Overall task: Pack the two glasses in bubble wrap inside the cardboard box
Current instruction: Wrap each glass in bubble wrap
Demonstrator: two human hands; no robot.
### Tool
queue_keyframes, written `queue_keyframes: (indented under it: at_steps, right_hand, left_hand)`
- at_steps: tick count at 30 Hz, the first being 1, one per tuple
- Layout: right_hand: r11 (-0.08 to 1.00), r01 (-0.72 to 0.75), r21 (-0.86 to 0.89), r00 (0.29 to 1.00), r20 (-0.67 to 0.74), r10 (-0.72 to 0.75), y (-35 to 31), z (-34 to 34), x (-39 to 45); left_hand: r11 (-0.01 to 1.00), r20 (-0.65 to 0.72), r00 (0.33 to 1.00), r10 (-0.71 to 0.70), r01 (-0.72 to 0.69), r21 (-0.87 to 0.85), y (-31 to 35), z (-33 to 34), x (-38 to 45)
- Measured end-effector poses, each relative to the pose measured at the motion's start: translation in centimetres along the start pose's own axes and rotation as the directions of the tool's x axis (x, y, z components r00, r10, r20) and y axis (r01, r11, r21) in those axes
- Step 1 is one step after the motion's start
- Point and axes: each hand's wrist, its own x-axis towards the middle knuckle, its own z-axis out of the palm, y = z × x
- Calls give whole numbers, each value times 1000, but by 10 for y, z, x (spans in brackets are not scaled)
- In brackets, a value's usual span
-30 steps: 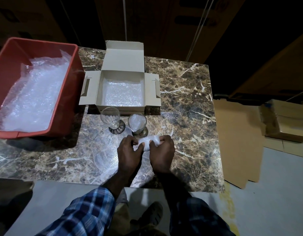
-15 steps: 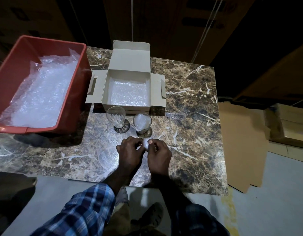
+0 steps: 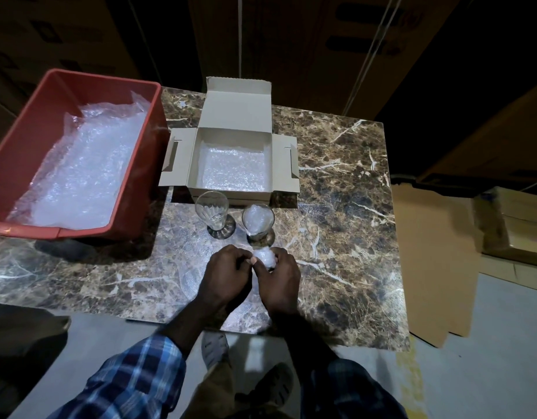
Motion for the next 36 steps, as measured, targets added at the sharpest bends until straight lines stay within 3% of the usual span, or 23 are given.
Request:
queue_keyframes:
  at_steps: [2,4,8,11,19,24,31,36]
  right_hand:
    - [1000,-14,27,1000,11,13,-1,-3,1]
    - [993,-57,101,998,10,56,-2,-7,1]
    - [972,-157,173,988,29,155,-3,-16,6]
    - [980,-152,130,988,36,148,-7,-18,8]
    - [986,-128,109,988,96,118,-8,-20,11]
    - [985,-133,111,984,129,119,-10,-21,11]
    - [985,-150,88,978,157,135,-9,-24,11]
    - [984,-152,90,977,165,136,-12,-26,10]
  left_hand:
    - [995,-151,983,101,-99,20,7,-11,-6]
    - [972,-296,926,234,-222,74,19,-21,-9]
    - [944,-385,862,329,-287,165,43,-32,6]
    - [921,-311,885,347,-258,291,50,-34,26]
    - [812,40,959,282,-261,523,68,-47,53]
    - [692,187,955,229,-295,659,91,-52,60]
    - [650,333,908,253,-414,637,103,-57,85]
    - [660,344,853,393,-522,540,96,-62,89]
